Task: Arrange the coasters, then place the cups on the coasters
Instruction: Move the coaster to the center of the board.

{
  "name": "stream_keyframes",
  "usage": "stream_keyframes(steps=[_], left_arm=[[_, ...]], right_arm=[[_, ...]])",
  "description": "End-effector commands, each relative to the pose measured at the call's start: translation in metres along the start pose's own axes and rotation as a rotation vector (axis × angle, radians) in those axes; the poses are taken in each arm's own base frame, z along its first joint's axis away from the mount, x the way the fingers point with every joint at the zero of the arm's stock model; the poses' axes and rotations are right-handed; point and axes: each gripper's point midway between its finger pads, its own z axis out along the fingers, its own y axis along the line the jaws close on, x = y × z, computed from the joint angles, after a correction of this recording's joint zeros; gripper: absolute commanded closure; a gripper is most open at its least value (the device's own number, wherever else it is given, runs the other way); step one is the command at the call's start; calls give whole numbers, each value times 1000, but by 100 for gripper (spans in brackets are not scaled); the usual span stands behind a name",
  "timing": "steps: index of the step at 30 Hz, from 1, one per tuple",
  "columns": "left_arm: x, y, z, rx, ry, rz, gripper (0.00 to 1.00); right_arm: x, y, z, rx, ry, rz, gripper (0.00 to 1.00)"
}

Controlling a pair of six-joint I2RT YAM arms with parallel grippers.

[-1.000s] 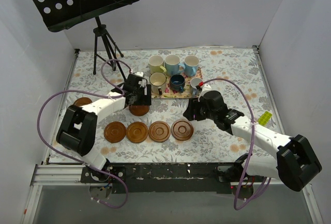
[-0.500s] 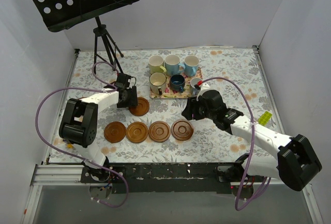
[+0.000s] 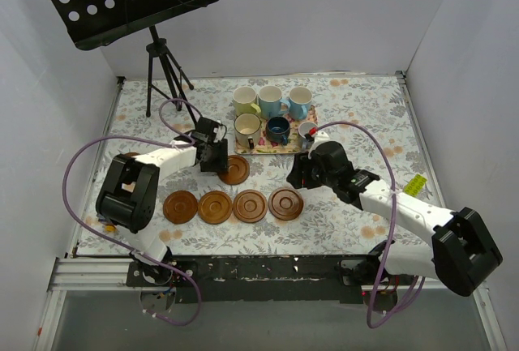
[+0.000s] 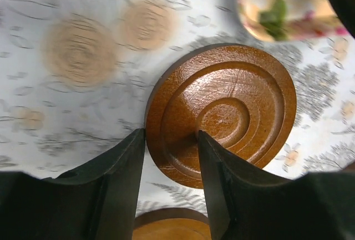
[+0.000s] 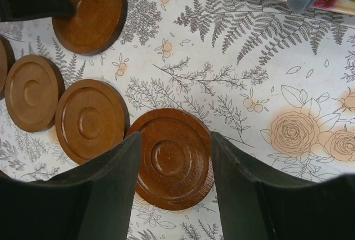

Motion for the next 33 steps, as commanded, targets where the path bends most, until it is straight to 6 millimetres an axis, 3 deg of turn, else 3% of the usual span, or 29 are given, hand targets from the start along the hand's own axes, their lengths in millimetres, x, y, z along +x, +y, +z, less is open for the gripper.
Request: stream_keyframes(steps=[1, 10, 18, 25, 29, 33], left_arm=[[7, -37, -2, 84, 8, -1, 59], [17, -77, 1, 181, 9, -43, 59], [13, -97, 0, 217, -8, -44, 56], [8, -93, -15, 212, -38, 11, 41], [-13, -89, -43, 193, -134, 49, 25], [-37, -71, -69, 142, -246, 66, 19]], right_arm=[[-19, 6, 6, -1, -34, -13, 40], [-30, 16, 28, -21, -52, -49, 38], [-28, 20, 65, 25, 7, -132, 36], [-29, 23, 94, 62, 47, -201, 34], [-34, 26, 109, 63, 57, -215, 33], [-32, 29, 125, 65, 84, -238, 33]])
